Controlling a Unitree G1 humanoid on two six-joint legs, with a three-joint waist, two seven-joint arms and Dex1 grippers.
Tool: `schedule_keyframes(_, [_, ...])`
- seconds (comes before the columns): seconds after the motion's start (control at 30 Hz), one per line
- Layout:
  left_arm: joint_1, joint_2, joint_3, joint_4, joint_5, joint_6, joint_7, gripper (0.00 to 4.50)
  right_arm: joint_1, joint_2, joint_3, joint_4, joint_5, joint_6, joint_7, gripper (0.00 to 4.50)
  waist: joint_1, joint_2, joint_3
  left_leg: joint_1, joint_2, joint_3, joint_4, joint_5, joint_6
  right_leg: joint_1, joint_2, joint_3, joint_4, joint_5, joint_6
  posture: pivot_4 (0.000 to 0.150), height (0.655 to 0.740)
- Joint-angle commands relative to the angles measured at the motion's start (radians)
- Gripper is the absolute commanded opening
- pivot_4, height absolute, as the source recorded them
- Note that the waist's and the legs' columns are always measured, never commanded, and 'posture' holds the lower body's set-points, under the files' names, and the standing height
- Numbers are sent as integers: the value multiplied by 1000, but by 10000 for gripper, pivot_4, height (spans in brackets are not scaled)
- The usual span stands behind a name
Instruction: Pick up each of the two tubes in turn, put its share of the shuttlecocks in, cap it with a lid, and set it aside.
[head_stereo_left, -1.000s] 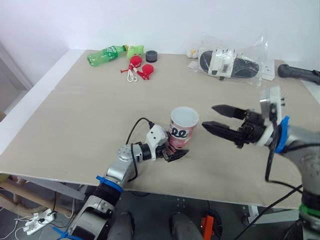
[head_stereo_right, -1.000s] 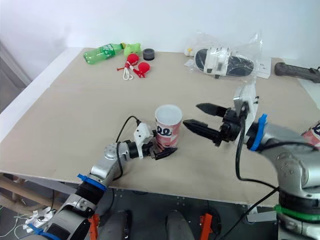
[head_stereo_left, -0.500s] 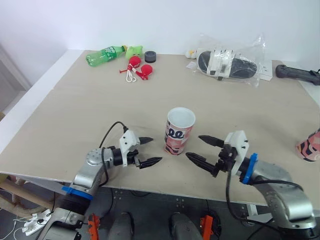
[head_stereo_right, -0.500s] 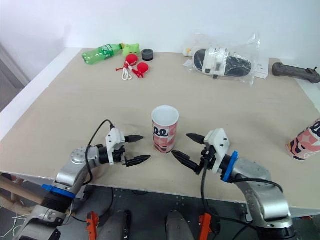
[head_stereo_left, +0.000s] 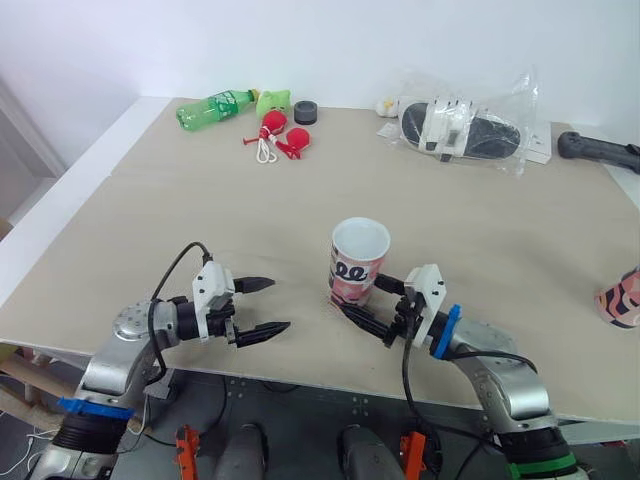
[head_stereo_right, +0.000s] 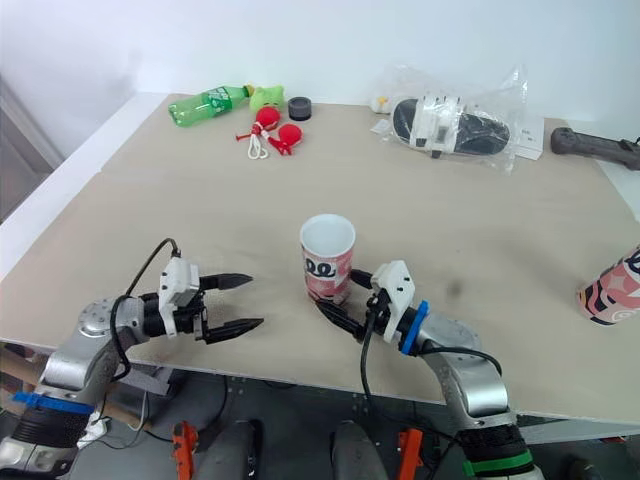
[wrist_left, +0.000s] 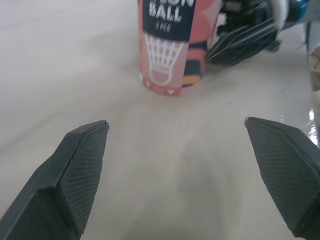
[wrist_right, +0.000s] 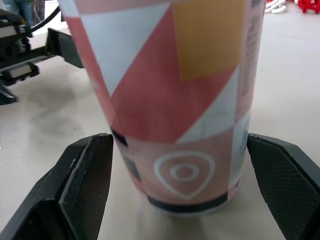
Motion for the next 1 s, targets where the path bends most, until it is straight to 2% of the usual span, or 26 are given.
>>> schedule_keyframes(0.03, [5, 19, 32, -72, -39, 21, 6, 44920, -39, 26, 10, 35, -19, -55, -5, 45000, 0, 0, 0, 0, 0, 0, 0, 0, 0, 0, 0, 0, 0, 0, -1, 1500, 7400])
schedule_keyframes(0.77, [-5, 17, 15, -92, -26, 35, 62, 44920, -231, 184, 108, 328, -136, -225, -2, 45000, -2, 0, 0, 0, 5, 0, 0, 0, 0, -1, 5, 0, 0, 1, -3, 1500, 7400])
schedule_keyframes(0.8, [-4, 16, 15, -91, -25, 34, 63, 45000, -233, 186, 106, 333, -136, -228, -2, 39893, -2, 0, 0, 0, 5, 0, 0, 0, 0, -1, 5, 0, 0, 1, -3, 1500, 7400])
schedule_keyframes(0.87, [-3, 15, 15, -90, -24, 33, 65, 45000, -236, 188, 103, 338, -135, -231, 0, 33681, -2, 0, 0, 0, 5, 0, 0, 0, 0, -1, 5, 0, 0, 1, -3, 1500, 7400])
schedule_keyframes(0.9, [-2, 15, 14, -89, -24, 32, 66, 45000, -236, 188, 102, 339, -133, -231, 2, 31776, -2, 0, 0, 0, 5, 0, 0, 0, 0, -1, 5, 0, 0, 1, -3, 1500, 7400])
schedule_keyframes(1.0, [1, 13, 12, -87, -23, 30, 70, 45000, -232, 185, 94, 329, -126, -224, 1, 31125, -2, 0, 0, 0, 5, 0, 0, 0, 0, -1, 5, 0, 0, 2, -3, 1500, 7400])
